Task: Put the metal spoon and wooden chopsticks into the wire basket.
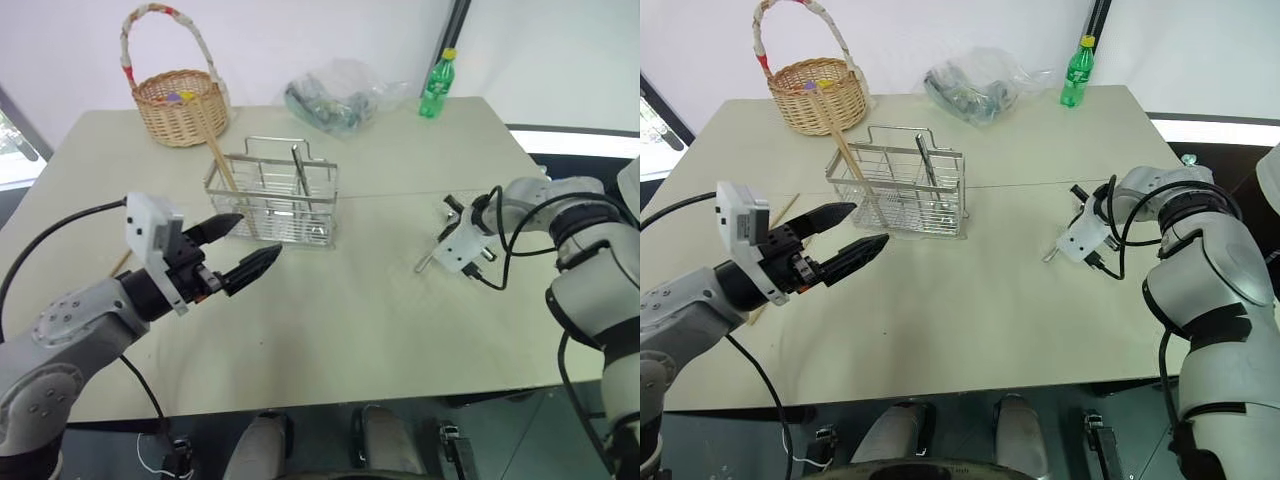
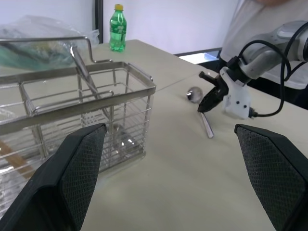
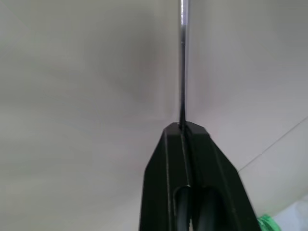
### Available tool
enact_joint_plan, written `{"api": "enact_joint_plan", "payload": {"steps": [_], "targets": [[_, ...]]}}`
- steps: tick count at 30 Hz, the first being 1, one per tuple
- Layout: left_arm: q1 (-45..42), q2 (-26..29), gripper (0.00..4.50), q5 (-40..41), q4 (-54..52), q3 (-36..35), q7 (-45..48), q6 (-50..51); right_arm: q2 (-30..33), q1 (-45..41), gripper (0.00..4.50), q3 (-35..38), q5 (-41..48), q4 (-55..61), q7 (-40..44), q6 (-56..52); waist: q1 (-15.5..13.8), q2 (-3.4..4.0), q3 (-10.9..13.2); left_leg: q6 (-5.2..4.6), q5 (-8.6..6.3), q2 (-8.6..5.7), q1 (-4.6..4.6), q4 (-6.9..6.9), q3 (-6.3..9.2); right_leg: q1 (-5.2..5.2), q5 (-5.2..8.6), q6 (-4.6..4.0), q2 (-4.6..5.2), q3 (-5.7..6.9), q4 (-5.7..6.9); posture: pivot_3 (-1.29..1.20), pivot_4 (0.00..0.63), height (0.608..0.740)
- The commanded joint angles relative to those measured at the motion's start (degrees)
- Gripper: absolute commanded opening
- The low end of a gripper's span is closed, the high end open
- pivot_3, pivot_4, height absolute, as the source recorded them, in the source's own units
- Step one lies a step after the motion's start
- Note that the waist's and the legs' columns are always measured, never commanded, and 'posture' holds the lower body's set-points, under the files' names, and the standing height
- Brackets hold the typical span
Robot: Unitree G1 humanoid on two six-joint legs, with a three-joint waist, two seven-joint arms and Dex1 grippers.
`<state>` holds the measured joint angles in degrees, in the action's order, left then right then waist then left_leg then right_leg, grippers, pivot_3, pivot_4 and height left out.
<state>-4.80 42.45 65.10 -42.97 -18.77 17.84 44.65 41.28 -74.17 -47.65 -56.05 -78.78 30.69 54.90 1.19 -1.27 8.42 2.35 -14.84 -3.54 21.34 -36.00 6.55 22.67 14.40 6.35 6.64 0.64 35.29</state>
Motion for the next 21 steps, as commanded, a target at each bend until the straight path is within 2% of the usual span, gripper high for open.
{"api": "enact_joint_plan", "payload": {"steps": [1, 7, 9, 13, 14, 16, 17, 19, 21], "targets": [[-1.11, 1.08, 4.50, 1.28, -2.02, -0.74, -0.68, -0.67, 0.02, 0.40, 0.03, 2.24, 2.49, 0.14, 2.54, -0.06, 0.00, 0.01, 0.00, 0.00, 0.00, 0.00, 0.01, 0.00, -0.01, 0.01, 0.00, 0.00, 0.00, 0.00, 0.00, 0.00, 0.150, 0.674], [-2.23, 1.57, 4.50, 1.39, -1.33, -0.30, -0.82, -1.10, 0.70, 0.86, 0.03, 5.05, 5.79, 0.60, 5.39, -0.18, -0.01, -0.01, -0.01, 0.00, 0.00, 0.00, 0.00, -0.03, -0.02, 0.00, 0.00, 0.00, 0.00, -0.02, 0.00, 0.00, 0.150, 0.674], [-3.24, 1.96, 4.50, 1.21, -0.77, -0.27, -0.32, -1.20, 0.79, 0.94, 0.03, 11.12, 13.57, 0.27, 13.97, 1.83, -0.01, -0.01, 0.00, 0.00, 0.00, 0.00, 0.01, -0.03, -0.02, 0.00, 0.00, 0.00, 0.00, -0.02, 0.00, 0.00, 0.150, 0.674], [-5.36, 3.12, 4.50, 1.18, 1.19, -1.32, 1.10, -1.27, -1.23, 2.96, 0.03, 28.88, 38.79, 3.30, 45.67, -3.02, 0.16, -0.01, 0.02, -0.01, 0.00, 0.07, 0.00, -0.06, -0.05, -0.06, -0.10, 0.17, 0.00, -0.02, -0.04, 0.00, 0.150, 0.674], [-5.90, 3.42, 4.50, 1.21, 1.75, -1.62, 1.47, -1.29, -1.42, 3.87, 0.03, 32.48, 45.23, 6.65, 53.59, -7.66, 0.17, -0.01, 0.02, -0.01, 0.00, 0.10, -0.03, -0.06, -0.04, -0.10, -0.11, 0.18, -0.02, -0.02, -0.06, 0.00, 0.150, 0.674], [-6.56, 3.80, 4.50, 1.20, 2.54, -1.95, 2.05, -1.31, -0.50, 6.67, 0.03, 34.57, 55.71, 15.72, 60.85, -18.12, 0.03, 0.01, 0.03, -0.04, -0.02, 0.14, -0.05, -0.08, 0.01, -0.15, -0.11, 0.19, -0.01, -0.01, -0.08, 0.00, 0.150, 0.674], [-6.75, 3.97, 4.50, 1.11, 2.80, -2.00, 2.31, -1.34, 0.65, 8.51, 0.03, 34.18, 60.44, 21.57, 61.77, -24.11, -0.04, 0.02, 0.03, -0.05, -0.03, 0.13, -0.05, -0.08, 0.02, -0.15, -0.11, 0.19, 0.00, -0.01, -0.08, 0.00, 0.150, 0.674], [-7.02, 4.32, 4.50, -0.25, 3.67, -1.73, 3.75, -1.78, 2.79, 10.75, 0.03, 37.54, 73.57, 38.12, 61.81, -46.96, -0.45, 0.07, 0.07, -0.06, -0.03, 0.13, 0.00, -0.09, 0.08, -0.13, -0.11, 0.17, 0.01, -0.01, -0.08, 0.00, 0.150, 0.674], [-7.43, 4.47, 4.50, -1.33, 4.55, -1.45, 4.91, -2.13, 2.57, 11.49, 0.03, 42.29, 80.55, 48.92, 59.93, -63.21, -0.55, 0.24, 0.17, -0.06, -0.04, 0.08, 0.11, -0.09, 0.09, 0.00, -0.05, 0.07, 0.07, -0.02, -0.07, 0.00, 0.150, 0.674]]}}
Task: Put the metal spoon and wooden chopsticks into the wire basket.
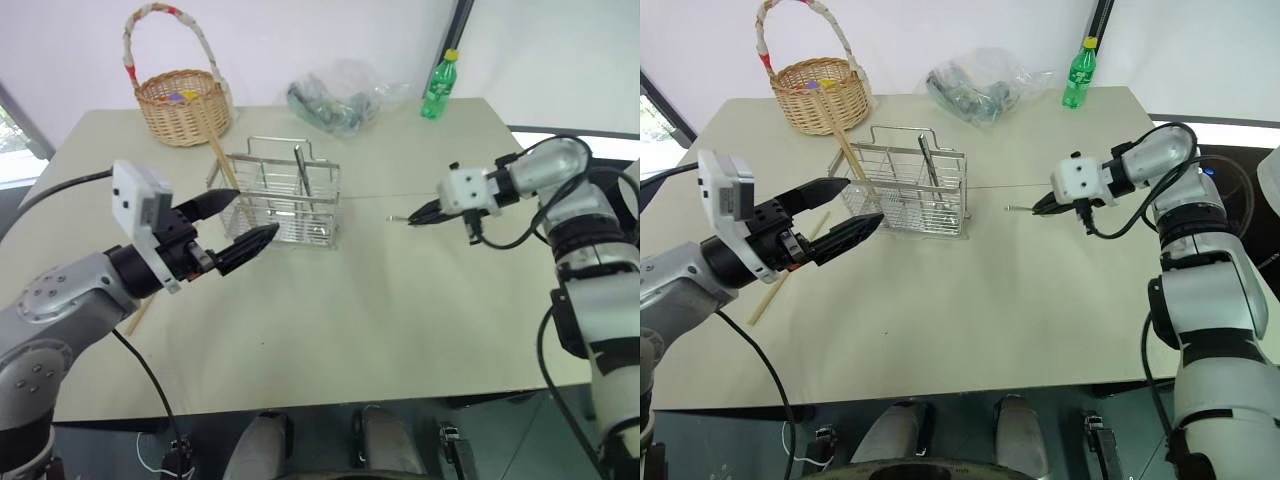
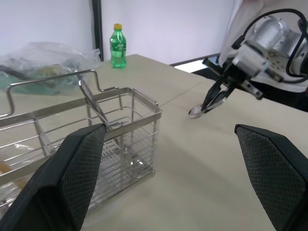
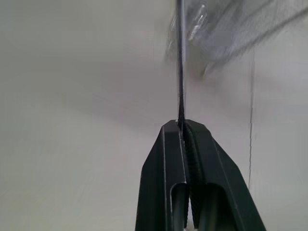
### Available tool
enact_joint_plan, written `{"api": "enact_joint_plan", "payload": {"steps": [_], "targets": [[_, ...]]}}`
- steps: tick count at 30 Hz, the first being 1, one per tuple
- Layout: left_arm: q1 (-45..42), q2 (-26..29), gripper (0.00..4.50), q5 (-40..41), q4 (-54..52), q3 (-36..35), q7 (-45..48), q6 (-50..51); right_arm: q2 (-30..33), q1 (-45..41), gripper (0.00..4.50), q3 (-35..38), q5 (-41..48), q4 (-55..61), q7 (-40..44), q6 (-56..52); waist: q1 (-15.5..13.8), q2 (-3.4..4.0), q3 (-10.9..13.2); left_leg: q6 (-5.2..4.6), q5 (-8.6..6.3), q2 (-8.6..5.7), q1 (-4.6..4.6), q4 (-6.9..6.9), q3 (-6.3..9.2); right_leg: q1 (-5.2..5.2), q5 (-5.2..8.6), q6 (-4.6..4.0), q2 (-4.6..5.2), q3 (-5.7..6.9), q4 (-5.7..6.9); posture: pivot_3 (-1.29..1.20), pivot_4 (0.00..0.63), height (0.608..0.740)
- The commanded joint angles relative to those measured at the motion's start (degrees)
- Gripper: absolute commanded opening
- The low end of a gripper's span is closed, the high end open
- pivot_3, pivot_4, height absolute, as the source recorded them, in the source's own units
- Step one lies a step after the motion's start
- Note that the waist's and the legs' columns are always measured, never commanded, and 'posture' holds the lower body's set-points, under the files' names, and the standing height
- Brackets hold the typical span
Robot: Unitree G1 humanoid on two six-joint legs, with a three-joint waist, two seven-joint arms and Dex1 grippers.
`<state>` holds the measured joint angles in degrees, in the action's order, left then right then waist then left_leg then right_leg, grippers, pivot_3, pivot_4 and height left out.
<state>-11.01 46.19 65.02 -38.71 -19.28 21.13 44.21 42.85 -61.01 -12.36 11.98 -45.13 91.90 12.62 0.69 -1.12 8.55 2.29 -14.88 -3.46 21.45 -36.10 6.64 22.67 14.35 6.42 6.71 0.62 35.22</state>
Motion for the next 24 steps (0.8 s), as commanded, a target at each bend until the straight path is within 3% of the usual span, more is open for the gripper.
{"api": "enact_joint_plan", "payload": {"steps": [1, 5, 9, 16, 22, 23, 24], "targets": [[-1.52, 0.70, 4.50, -1.58, 0.71, -0.79, 1.98, -1.78, 0.35, -1.44, 0.03, 8.66, 14.50, 18.77, -3.68, -25.74, -0.02, 0.10, 0.06, 0.00, 0.00, -0.01, 0.00, 0.01, -0.01, 0.02, 0.02, -0.04, 0.04, 0.00, 0.01, 0.00, 0.150, 0.674], [-2.58, 0.27, 4.50, -3.06, 1.66, 0.04, 3.18, -2.11, -5.68, -2.05, 0.03, 13.95, 20.09, 28.42, -18.27, -40.03, 0.09, -0.10, -0.06, -0.02, -0.02, 0.06, -0.06, 0.14, -0.02, 0.04, 0.03, -0.06, 0.01, 0.01, -0.01, 0.00, 0.150, 0.674], [-3.21, -0.06, 4.50, -4.11, 2.13, 0.47, 3.93, -2.22, -11.60, -1.86, 0.03, 16.34, 21.85, 32.26, -27.99, -45.64, -0.05, -0.10, -0.06, -0.02, -0.02, 0.05, -0.01, 0.12, -0.06, 0.09, 0.03, -0.05, 0.03, 0.01, -0.01, 0.00, 0.150, 0.674], [-3.14, -0.09, 4.50, -4.11, 1.22, -0.89, 3.38, -1.84, -22.23, 2.35, 0.03, 12.72, 15.89, 33.62, -41.83, -43.26, -0.07, -0.17, -0.10, -0.03, -0.02, -0.04, 0.04, 0.09, -0.06, 0.13, -0.08, 0.13, 0.07, 0.01, -0.01, 0.00, 0.150, 0.674], [-1.97, 0.08, 4.50, -3.42, -0.11, -2.51, 2.10, -1.64, -25.22, 8.80, 0.03, 8.45, 10.52, 33.69, -46.45, -42.31, 0.05, -0.17, -0.10, -0.04, -0.02, -0.03, 0.03, 0.10, -0.06, 0.15, -0.08, 0.13, 0.04, 0.01, 0.02, 0.00, 0.150, 0.674], [-1.78, 0.19, 4.50, -3.35, -0.29, -2.75, 1.93, -1.61, -25.56, 9.68, 0.64, 8.11, 10.26, 34.15, -47.60, -43.86, 0.10, -0.17, -0.10, -0.04, -0.02, -0.03, 0.02, 0.10, -0.06, 0.15, -0.08, 0.14, 0.03, 0.01, 0.02, 0.00, 0.150, 0.674], [-1.63, 0.29, 4.50, -3.27, -0.40, -2.96, 1.81, -1.57, -25.85, 10.45, 0.95, 7.86, 10.00, 34.87, -48.24, -44.29, 0.11, -0.17, -0.10, -0.04, -0.02, -0.03, 0.03, 0.10, -0.06, 0.17, -0.08, 0.14, 0.02, 0.01, 0.03, 0.00, 0.150, 0.674]]}}
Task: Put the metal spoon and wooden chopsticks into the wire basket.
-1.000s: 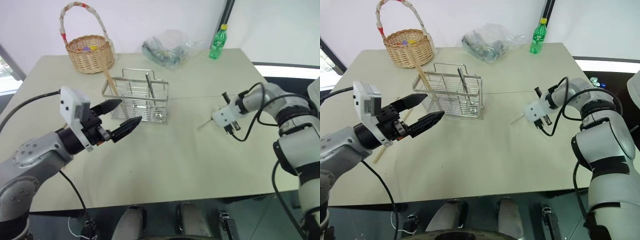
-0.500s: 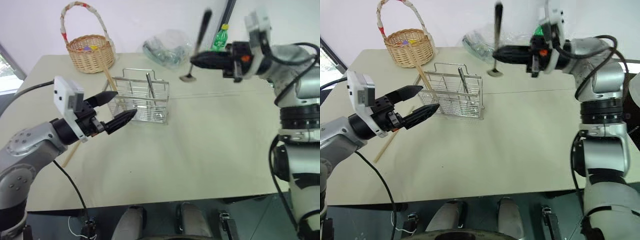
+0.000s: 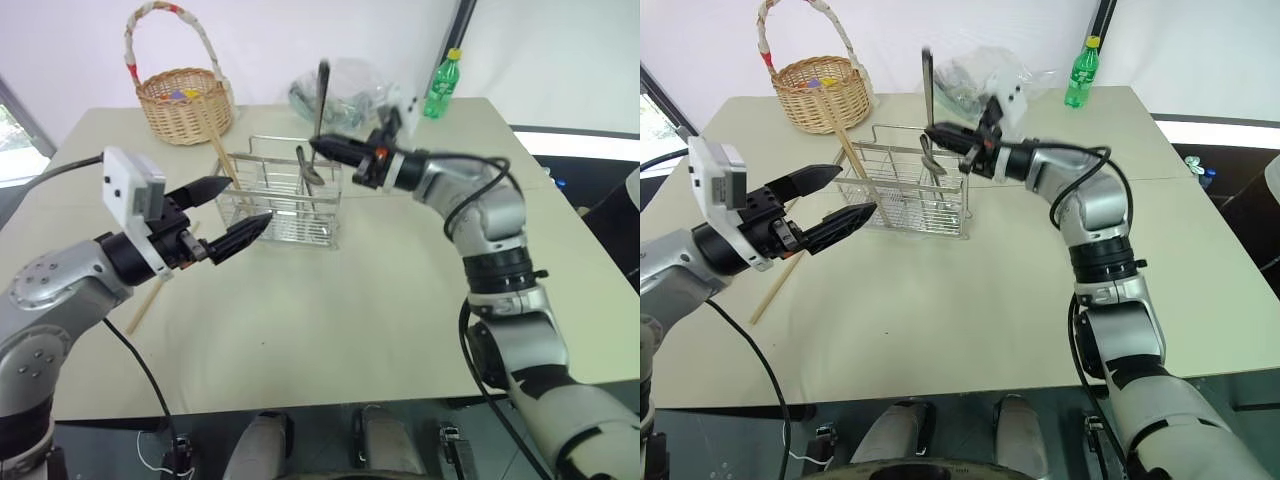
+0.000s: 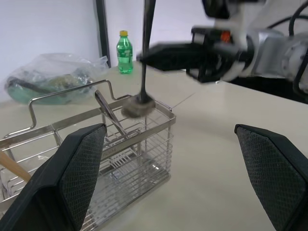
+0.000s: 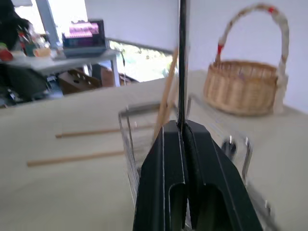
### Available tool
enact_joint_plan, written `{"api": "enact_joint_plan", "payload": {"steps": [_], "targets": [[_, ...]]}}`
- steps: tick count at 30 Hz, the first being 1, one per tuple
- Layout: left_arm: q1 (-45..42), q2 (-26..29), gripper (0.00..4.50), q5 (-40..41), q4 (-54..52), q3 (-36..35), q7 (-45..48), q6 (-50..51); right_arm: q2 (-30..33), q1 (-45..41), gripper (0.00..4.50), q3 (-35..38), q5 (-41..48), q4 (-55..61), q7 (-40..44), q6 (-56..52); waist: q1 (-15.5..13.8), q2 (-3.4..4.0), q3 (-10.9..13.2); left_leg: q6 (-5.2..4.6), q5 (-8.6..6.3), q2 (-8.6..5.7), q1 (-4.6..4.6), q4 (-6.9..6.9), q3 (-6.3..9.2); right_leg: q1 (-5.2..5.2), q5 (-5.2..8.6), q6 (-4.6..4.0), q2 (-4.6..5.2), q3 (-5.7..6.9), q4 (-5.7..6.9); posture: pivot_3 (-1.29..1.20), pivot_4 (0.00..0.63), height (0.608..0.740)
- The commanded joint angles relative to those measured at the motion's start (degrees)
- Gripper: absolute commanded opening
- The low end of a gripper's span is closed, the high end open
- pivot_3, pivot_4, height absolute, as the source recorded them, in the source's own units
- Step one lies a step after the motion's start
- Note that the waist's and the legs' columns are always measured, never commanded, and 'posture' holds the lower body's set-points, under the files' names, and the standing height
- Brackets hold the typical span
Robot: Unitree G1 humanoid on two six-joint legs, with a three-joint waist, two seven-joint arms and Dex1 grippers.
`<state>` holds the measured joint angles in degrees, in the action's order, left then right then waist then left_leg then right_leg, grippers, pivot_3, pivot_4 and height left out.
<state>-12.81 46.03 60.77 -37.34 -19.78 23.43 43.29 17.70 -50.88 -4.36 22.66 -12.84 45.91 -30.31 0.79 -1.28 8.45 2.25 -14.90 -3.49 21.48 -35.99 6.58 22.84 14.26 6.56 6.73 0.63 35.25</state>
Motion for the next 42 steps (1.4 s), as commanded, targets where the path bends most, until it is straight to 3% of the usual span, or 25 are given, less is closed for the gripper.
{"api": "enact_joint_plan", "payload": {"steps": [1, 5, 10, 16, 21, 27, 34, 42], "targets": [[0.28, 0.55, 4.50, 1.03, -1.76, -2.73, -0.57, -0.62, -0.83, 0.91, 1.44, -0.32, -1.01, 3.60, -2.79, -1.45, 0.00, 0.00, 0.00, 0.00, 0.00, 0.00, 0.00, 0.00, 0.00, 0.00, 0.00, 0.00, 0.00, 0.00, 0.01, 0.00, 0.150, 0.674], [0.52, 0.89, 4.50, 0.85, -1.19, -3.59, -0.33, -0.64, -0.93, 0.78, 3.51, 0.92, -1.82, 5.62, -5.57, -1.32, 0.00, 0.01, 0.00, 0.00, 0.00, 0.01, 0.00, 0.00, 0.00, 0.02, 0.00, 0.00, -0.03, 0.00, 0.03, 0.00, 0.150, 0.674], [0.43, 1.77, 4.50, -1.66, 1.15, -4.18, 1.24, -1.18, 0.44, -3.22, 3.51, 7.05, 3.44, 7.21, -6.38, -5.07, -0.04, 0.02, 0.03, 0.00, 0.00, 0.01, 0.00, 0.00, 0.00, 0.01, 0.01, -0.01, -0.03, 0.01, 0.02, 0.00, 0.150, 0.674], [-3.10, 5.44, 4.50, -7.74, 13.07, -5.65, 3.83, -2.12, 9.86, -6.12, 3.51, 16.82, 20.32, 15.38, 1.71, -18.23, -0.26, 0.00, 0.05, -0.02, -0.01, 0.01, 0.05, 0.03, 0.07, -0.01, 0.01, -0.01, -0.06, 0.10, -0.03, 0.00, 0.150, 0.674], [-6.05, 10.65, 4.50, -17.44, 24.78, -0.67, 6.06, -0.96, 22.28, 4.05, 3.51, 19.75, 30.83, 27.94, 12.49, -24.56, -0.12, -0.06, 0.03, -0.21, -0.12, 0.04, -0.02, 0.09, 0.03, -0.10, 0.03, 0.02, -0.02, 0.13, -0.10, 0.00, 0.150, 0.674], [-12.08, 13.59, 4.50, -24.34, 33.63, 11.60, 8.84, 8.38, 32.23, 25.07, 3.51, 20.28, 28.24, 41.37, 17.61, -20.48, -0.41, -0.27, 0.06, -0.22, -0.14, 0.10, 0.00, 0.08, -0.08, -0.07, 0.04, 0.07, 0.05, 0.17, -0.12, 0.00, 0.150, 0.674], [-17.20, 12.25, 4.50, -31.38, 41.25, 19.64, 12.99, 10.28, 32.43, 35.77, 3.51, 26.20, 30.21, 45.93, 11.28, -20.10, -0.33, -0.43, 0.10, -0.21, -0.14, 0.16, 0.02, 0.07, -0.08, -0.02, 0.05, 0.04, 0.10, 0.16, -0.16, 0.00, 0.150, 0.674], [-23.06, 7.95, 4.50, -38.53, 52.05, 24.50, 15.97, 10.18, 32.05, 42.43, 3.51, 29.41, 33.82, 48.89, 5.71, -19.95, -1.53, -0.52, 0.13, -0.21, -0.14, 0.17, 0.13, 0.04, -0.07, 0.05, 0.08, -0.03, 0.17, 0.16, -0.20, 0.00, 0.150, 0.674]]}}
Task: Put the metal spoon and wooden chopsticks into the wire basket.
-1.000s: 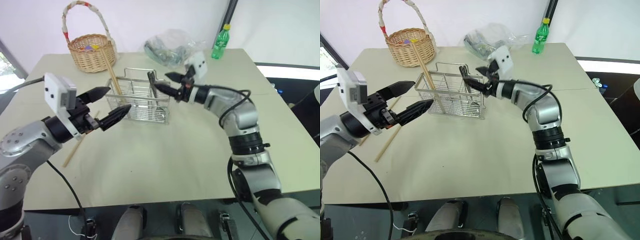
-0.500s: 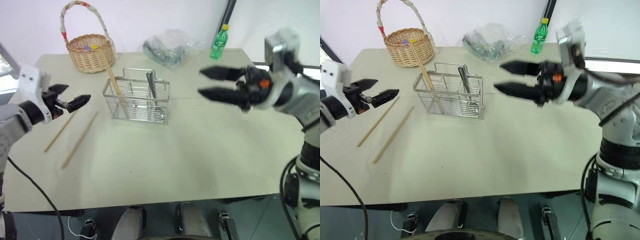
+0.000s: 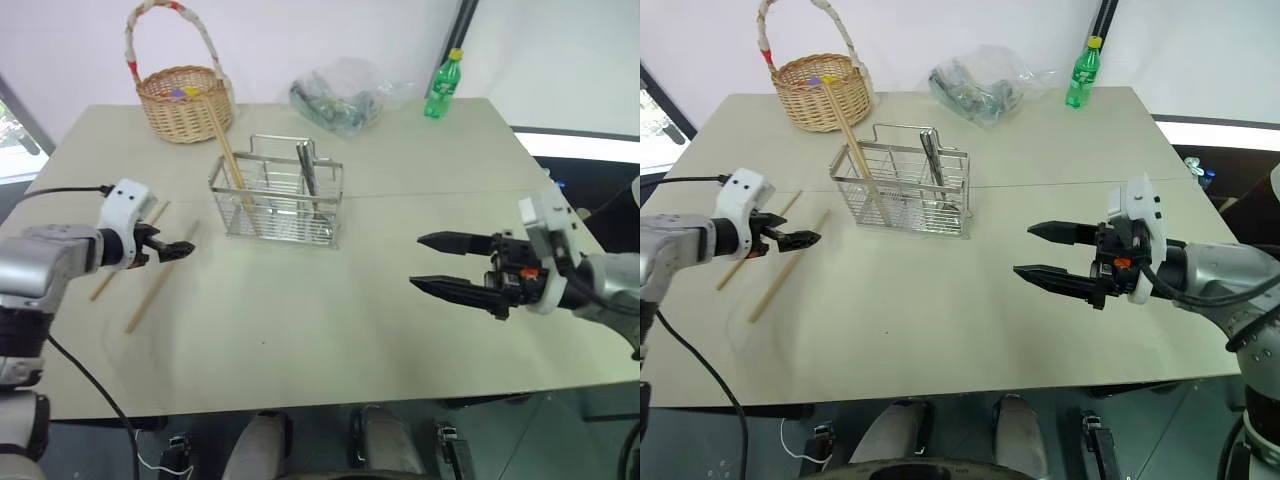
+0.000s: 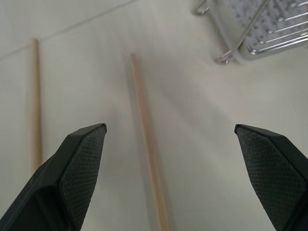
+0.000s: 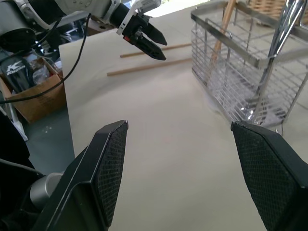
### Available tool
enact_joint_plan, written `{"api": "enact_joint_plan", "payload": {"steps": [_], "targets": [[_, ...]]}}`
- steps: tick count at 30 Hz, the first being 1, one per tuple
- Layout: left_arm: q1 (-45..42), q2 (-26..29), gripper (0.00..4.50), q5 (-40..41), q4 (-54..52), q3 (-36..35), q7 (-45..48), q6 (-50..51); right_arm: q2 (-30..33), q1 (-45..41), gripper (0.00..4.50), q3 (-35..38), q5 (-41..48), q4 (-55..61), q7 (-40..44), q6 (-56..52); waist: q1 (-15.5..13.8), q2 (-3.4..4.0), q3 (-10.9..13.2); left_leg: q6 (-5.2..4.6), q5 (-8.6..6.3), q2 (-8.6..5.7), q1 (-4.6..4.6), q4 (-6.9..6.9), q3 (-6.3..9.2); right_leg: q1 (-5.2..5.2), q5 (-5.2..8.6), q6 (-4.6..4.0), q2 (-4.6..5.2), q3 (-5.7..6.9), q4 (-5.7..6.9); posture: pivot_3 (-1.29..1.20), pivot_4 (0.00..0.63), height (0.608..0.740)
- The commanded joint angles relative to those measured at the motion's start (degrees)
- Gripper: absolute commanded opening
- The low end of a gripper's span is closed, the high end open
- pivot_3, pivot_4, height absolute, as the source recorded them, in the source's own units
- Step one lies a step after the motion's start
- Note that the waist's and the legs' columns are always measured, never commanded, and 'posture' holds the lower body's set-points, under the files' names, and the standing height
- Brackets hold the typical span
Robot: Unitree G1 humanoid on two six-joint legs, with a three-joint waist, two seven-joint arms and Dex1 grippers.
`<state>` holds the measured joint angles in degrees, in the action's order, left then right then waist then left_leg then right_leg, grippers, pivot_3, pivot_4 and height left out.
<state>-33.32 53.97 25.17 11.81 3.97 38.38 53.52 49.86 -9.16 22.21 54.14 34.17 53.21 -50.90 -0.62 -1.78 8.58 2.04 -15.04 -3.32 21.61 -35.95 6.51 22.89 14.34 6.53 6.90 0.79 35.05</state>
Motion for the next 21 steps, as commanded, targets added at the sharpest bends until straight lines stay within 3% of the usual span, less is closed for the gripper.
{"api": "enact_joint_plan", "payload": {"steps": [1, 16, 19, 21], "targets": [[-3.27, -0.51, 4.50, -3.64, 4.41, 1.38, 1.72, 0.12, -0.05, 1.22, 3.51, 3.07, 2.91, 2.14, -2.05, 0.63, -0.16, -0.02, 0.00, 0.00, 0.00, 0.00, 0.01, -0.01, 0.00, 0.00, 0.00, 0.00, 0.00, 0.00, 0.00, 0.00, 0.150, 0.674], [-10.72, -7.61, 4.50, -16.91, 21.90, 9.92, 11.55, -8.10, 1.26, 3.59, 3.51, 2.89, 5.14, 3.45, -2.85, 3.50, -0.43, 0.06, -0.12, 0.00, 0.00, -0.02, -0.08, -0.04, 0.05, -0.17, 0.00, 0.00, 0.12, 0.10, -0.01, 0.00, 0.150, 0.674], [-10.77, -8.23, 3.70, -17.58, 22.59, 9.18, 13.01, -8.32, 1.27, 3.78, 3.57, 2.82, 5.32, 3.55, -3.17, 3.87, -0.47, 0.06, -0.12, 0.00, 0.00, -0.03, -0.08, -0.04, 0.06, -0.18, 0.01, 0.00, 0.14, 0.11, -0.01, 0.00, 0.150, 0.674], [-10.85, -8.50, 2.79, -17.95, 22.53, 8.60, 13.39, -8.21, 1.35, 3.89, 3.57, 2.89, 5.46, 3.54, -3.24, 4.02, -0.43, 0.06, -0.12, 0.00, 0.00, -0.03, -0.08, -0.04, 0.06, -0.19, 0.01, 0.00, 0.14, 0.12, -0.01, 0.00, 0.150, 0.674]]}}
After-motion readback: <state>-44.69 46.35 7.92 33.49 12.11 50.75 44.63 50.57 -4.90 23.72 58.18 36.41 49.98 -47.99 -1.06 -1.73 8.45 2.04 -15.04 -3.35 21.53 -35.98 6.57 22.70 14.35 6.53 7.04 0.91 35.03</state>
